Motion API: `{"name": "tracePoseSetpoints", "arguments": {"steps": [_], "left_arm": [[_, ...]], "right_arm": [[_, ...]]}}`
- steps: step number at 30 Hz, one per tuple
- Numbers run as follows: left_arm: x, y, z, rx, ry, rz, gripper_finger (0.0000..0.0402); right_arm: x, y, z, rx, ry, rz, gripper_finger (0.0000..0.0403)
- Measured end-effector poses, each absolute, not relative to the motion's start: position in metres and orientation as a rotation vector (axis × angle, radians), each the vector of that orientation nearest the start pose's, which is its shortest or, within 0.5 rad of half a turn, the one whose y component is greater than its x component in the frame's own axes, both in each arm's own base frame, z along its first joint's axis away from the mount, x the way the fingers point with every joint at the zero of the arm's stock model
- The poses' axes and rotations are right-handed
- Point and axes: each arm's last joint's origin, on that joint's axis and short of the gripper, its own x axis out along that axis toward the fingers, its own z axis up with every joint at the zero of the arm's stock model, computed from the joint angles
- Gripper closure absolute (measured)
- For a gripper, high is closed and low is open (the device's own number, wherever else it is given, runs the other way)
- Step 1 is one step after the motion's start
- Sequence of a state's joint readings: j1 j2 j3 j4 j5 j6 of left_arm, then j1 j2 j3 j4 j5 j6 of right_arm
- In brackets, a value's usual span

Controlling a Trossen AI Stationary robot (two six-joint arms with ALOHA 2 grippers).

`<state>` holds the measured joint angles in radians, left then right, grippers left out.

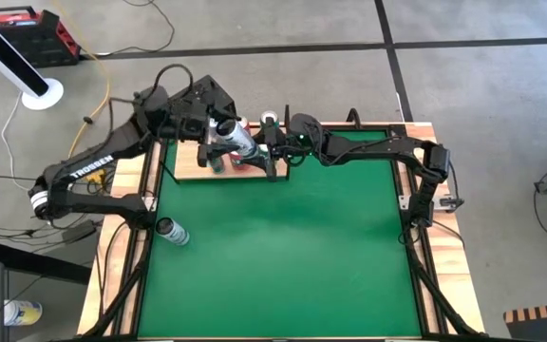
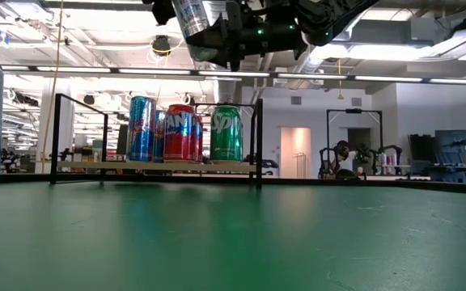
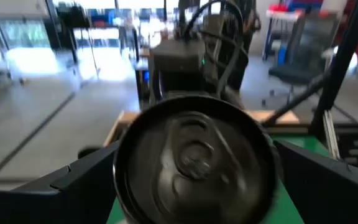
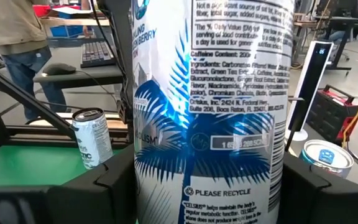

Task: Place canned beverage on shelf
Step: Put the top white-blue soda can on the shelf

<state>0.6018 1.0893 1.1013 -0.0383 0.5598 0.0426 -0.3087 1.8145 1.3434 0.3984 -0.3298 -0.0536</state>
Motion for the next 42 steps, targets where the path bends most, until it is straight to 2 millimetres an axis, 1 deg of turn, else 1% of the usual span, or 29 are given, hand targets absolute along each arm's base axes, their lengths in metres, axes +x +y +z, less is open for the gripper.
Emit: {"name": "tracePoseSetpoints", "arguments": {"steps": [4, 15, 19, 27, 29, 35, 37, 40, 42], "left_arm": [[0.198, 0.117, 0.407, 0.036, 0.098, 0.077, 0.0020], [0.196, 0.116, 0.409, 0.046, 0.090, 0.107, 0.0025], [0.190, 0.113, 0.414, 0.059, 0.068, 0.112, 0.0053], [0.186, 0.110, 0.415, 0.051, 0.079, 0.119, 0.0147], [0.186, 0.110, 0.415, 0.052, 0.080, 0.129, 0.0165], [0.186, 0.111, 0.414, 0.052, 0.082, 0.136, 0.0166], [0.186, 0.111, 0.414, 0.052, 0.083, 0.141, 0.0166], [0.186, 0.112, 0.413, 0.049, 0.097, 0.167, 0.0166], [0.186, 0.112, 0.413, 0.048, 0.106, 0.183, 0.0166]], "right_arm": [[0.407, -0.121, 0.295, -0.030, 0.072, 0.021, 0.0122], [0.407, -0.121, 0.294, -0.034, 0.077, 0.022, 0.0122], [0.407, -0.121, 0.294, -0.033, 0.082, 0.022, 0.0122], [0.407, -0.120, 0.295, -0.036, 0.073, 0.023, 0.0122], [0.407, -0.120, 0.295, -0.036, 0.073, 0.026, 0.0122], [0.407, -0.120, 0.294, -0.037, 0.078, 0.035, 0.0121], [0.406, -0.120, 0.294, -0.036, 0.081, 0.035, 0.0098], [0.406, -0.121, 0.296, -0.031, 0.075, 0.033, 0.0040], [0.405, -0.123, 0.298, -0.032, 0.072, 0.025, 0.0018]]}}
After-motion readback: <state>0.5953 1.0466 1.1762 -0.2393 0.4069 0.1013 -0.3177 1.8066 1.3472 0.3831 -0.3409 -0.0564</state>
